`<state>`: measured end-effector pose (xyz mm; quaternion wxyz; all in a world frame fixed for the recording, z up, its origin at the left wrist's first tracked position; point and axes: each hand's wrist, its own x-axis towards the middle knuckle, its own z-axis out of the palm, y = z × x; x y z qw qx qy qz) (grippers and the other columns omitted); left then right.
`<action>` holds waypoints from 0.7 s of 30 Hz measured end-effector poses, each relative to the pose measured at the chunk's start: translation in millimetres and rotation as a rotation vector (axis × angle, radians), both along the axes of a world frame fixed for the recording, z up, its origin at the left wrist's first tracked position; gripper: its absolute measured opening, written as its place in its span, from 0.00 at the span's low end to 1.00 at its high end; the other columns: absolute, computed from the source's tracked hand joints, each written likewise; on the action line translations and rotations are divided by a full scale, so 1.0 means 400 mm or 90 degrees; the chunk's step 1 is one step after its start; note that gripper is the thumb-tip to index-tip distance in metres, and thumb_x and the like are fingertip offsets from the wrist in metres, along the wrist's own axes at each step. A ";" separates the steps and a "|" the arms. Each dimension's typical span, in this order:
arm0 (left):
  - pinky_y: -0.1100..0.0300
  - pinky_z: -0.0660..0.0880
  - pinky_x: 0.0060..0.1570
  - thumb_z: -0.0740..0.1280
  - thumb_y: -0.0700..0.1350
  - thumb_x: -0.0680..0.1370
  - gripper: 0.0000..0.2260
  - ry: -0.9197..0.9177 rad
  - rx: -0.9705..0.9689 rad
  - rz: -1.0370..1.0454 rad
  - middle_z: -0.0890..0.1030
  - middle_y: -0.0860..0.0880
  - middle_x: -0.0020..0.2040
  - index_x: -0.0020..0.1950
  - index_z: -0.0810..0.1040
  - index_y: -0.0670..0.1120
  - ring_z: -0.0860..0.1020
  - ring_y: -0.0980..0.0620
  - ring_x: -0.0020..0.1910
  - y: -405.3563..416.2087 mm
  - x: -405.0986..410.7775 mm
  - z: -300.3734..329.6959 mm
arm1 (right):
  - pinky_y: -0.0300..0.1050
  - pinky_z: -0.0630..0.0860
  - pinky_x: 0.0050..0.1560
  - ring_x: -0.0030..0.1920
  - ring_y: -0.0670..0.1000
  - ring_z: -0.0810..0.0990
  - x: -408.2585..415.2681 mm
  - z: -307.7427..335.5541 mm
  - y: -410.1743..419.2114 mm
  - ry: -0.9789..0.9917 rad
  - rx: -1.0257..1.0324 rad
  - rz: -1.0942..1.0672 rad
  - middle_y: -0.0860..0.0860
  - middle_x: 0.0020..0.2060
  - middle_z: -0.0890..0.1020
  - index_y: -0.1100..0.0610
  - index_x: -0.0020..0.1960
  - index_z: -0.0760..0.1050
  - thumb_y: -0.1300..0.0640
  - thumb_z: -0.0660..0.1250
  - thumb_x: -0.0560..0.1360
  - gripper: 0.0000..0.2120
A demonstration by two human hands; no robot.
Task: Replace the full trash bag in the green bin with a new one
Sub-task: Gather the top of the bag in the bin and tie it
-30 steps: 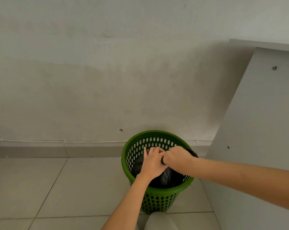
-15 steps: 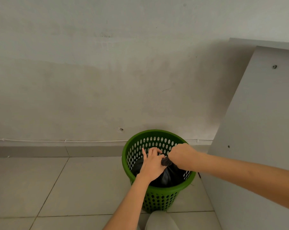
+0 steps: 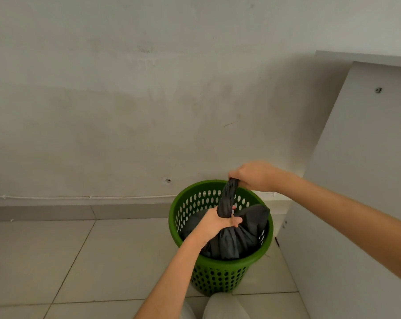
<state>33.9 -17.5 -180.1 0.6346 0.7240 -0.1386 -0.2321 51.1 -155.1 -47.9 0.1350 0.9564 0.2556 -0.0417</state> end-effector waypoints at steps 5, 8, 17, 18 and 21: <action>0.61 0.73 0.51 0.65 0.41 0.75 0.10 0.077 -0.164 0.017 0.83 0.55 0.36 0.36 0.82 0.50 0.79 0.53 0.44 0.024 0.003 0.036 | 0.50 0.72 0.42 0.46 0.59 0.80 0.016 -0.123 -0.028 -0.078 0.089 -0.061 0.59 0.48 0.82 0.61 0.58 0.69 0.58 0.54 0.79 0.11; 0.57 0.73 0.60 0.65 0.43 0.74 0.10 0.155 -0.297 0.050 0.85 0.51 0.49 0.53 0.82 0.48 0.81 0.52 0.52 0.033 0.001 0.026 | 0.52 0.73 0.45 0.47 0.60 0.80 -0.024 -0.217 -0.010 -0.038 0.109 -0.103 0.59 0.49 0.82 0.62 0.59 0.68 0.56 0.52 0.80 0.13; 0.55 0.73 0.58 0.66 0.40 0.71 0.15 0.229 -0.347 0.086 0.81 0.44 0.55 0.56 0.80 0.49 0.77 0.46 0.55 -0.001 -0.015 0.016 | 0.41 0.66 0.31 0.55 0.56 0.78 -0.114 -0.249 0.058 -0.020 -0.173 -0.118 0.60 0.58 0.74 0.67 0.63 0.66 0.68 0.51 0.79 0.14; 0.57 0.73 0.56 0.64 0.38 0.73 0.14 0.206 -0.311 0.069 0.82 0.46 0.53 0.56 0.80 0.49 0.78 0.48 0.53 -0.003 -0.020 0.018 | 0.40 0.64 0.31 0.57 0.56 0.77 -0.120 -0.256 0.065 0.004 -0.222 -0.122 0.58 0.60 0.73 0.67 0.64 0.66 0.68 0.50 0.79 0.15; 0.65 0.75 0.48 0.64 0.38 0.74 0.10 0.168 -0.211 -0.006 0.84 0.53 0.44 0.50 0.80 0.49 0.78 0.54 0.48 0.002 -0.038 0.016 | 0.38 0.66 0.35 0.59 0.52 0.76 -0.132 -0.255 0.100 0.051 -0.378 -0.114 0.55 0.61 0.75 0.66 0.66 0.67 0.68 0.55 0.78 0.17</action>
